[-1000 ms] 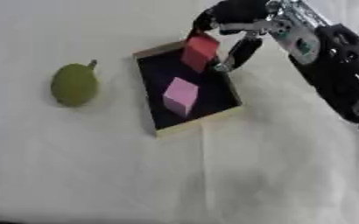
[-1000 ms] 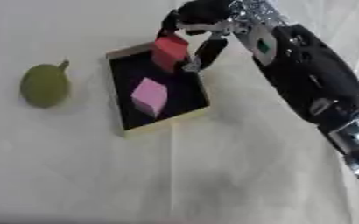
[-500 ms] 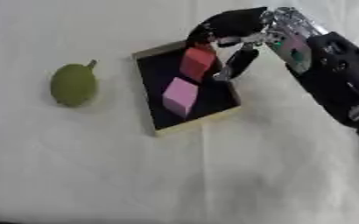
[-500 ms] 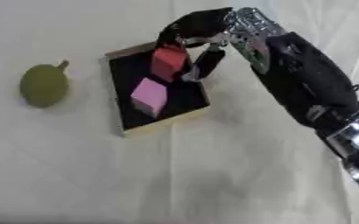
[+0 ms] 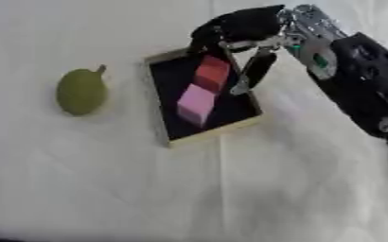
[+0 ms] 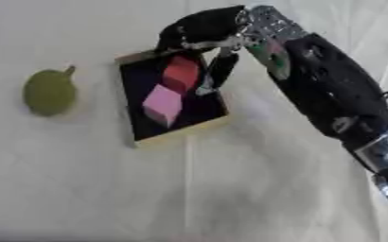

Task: Pick up objects on the table and place them in the box.

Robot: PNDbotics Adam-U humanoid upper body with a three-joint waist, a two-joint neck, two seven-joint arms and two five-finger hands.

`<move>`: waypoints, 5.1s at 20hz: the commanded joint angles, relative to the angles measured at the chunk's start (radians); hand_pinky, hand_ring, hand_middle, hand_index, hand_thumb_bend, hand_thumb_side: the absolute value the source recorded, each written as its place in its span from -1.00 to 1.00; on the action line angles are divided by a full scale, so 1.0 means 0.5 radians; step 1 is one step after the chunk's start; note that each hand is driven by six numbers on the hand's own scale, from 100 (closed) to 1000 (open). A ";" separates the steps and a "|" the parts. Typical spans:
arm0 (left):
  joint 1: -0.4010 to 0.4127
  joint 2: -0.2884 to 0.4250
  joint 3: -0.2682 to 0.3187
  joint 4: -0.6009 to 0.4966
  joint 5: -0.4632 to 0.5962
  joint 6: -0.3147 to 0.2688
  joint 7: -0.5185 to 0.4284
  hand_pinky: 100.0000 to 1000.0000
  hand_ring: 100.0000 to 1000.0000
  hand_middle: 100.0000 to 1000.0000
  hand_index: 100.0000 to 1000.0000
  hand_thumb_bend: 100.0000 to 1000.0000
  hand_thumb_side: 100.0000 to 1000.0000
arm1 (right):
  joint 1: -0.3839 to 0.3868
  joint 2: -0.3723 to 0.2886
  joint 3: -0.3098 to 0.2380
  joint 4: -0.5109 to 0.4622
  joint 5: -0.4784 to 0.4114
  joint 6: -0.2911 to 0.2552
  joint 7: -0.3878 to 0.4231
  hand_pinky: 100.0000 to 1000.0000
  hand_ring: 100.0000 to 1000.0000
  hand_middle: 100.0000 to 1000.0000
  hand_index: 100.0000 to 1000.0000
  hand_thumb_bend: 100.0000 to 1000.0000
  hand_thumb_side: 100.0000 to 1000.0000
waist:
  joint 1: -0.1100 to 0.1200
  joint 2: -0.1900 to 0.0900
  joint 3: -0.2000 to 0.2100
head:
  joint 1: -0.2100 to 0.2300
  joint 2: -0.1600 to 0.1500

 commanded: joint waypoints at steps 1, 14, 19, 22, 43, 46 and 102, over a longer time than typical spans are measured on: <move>-0.028 0.045 0.000 -0.039 -0.008 0.007 -0.003 0.68 0.93 0.80 0.92 -1.00 0.09 | -0.037 -0.051 -0.017 -0.048 -0.032 -0.359 0.381 0.88 0.96 0.73 0.95 -0.22 -0.04 | 0.005 -0.066 -0.001 | 0.009 -0.005; 0.094 0.070 -0.040 -0.197 0.021 -0.051 -0.032 0.69 0.92 0.80 0.92 -1.00 0.10 | 0.137 -0.324 -0.369 -0.583 -0.957 -0.076 0.264 0.79 0.74 0.62 0.84 -1.00 -0.94 | -0.020 -0.084 -0.053 | -0.032 -0.044; 0.159 0.074 -0.063 -0.272 0.025 -0.067 -0.065 0.68 0.92 0.80 0.92 -1.00 0.13 | 0.360 -0.537 -0.606 -0.947 -1.531 0.315 0.062 0.78 0.69 0.61 0.78 -1.00 -1.00 | -0.036 -0.088 -0.090 | -0.030 -0.059; 0.211 0.085 -0.066 -0.324 0.034 -0.074 -0.077 0.68 0.92 0.80 0.91 -1.00 0.14 | 0.478 -0.621 -0.739 -1.092 -1.780 0.431 -0.134 0.77 0.67 0.61 0.75 -1.00 -0.77 | -0.042 -0.088 -0.107 | -0.022 -0.065; 0.802 0.262 -0.141 -0.805 -0.336 -0.218 -0.536 0.67 0.90 0.76 0.82 -1.00 0.27 | 0.716 -0.761 -1.041 -1.276 -2.374 0.320 -0.881 0.74 0.66 0.60 0.72 -1.00 -0.56 | -0.087 -0.033 -0.213 | 0.152 0.016; 0.859 0.290 -0.182 -0.868 -0.532 -0.375 -0.726 0.69 0.88 0.76 0.83 -1.00 0.10 | 0.720 -0.757 -1.048 -1.281 -2.370 0.327 -0.887 0.74 0.66 0.59 0.70 -1.00 -0.54 | -0.086 -0.026 -0.221 | 0.144 0.013; 0.523 0.294 -0.984 -0.752 -2.018 -0.687 -1.552 1.00 1.00 0.76 0.88 -0.97 -0.44 | 0.646 -0.630 -1.065 -1.312 -2.422 0.457 -0.841 0.75 0.63 0.54 0.63 -1.00 -0.25 | -0.084 0.008 -0.215 | 0.200 -0.013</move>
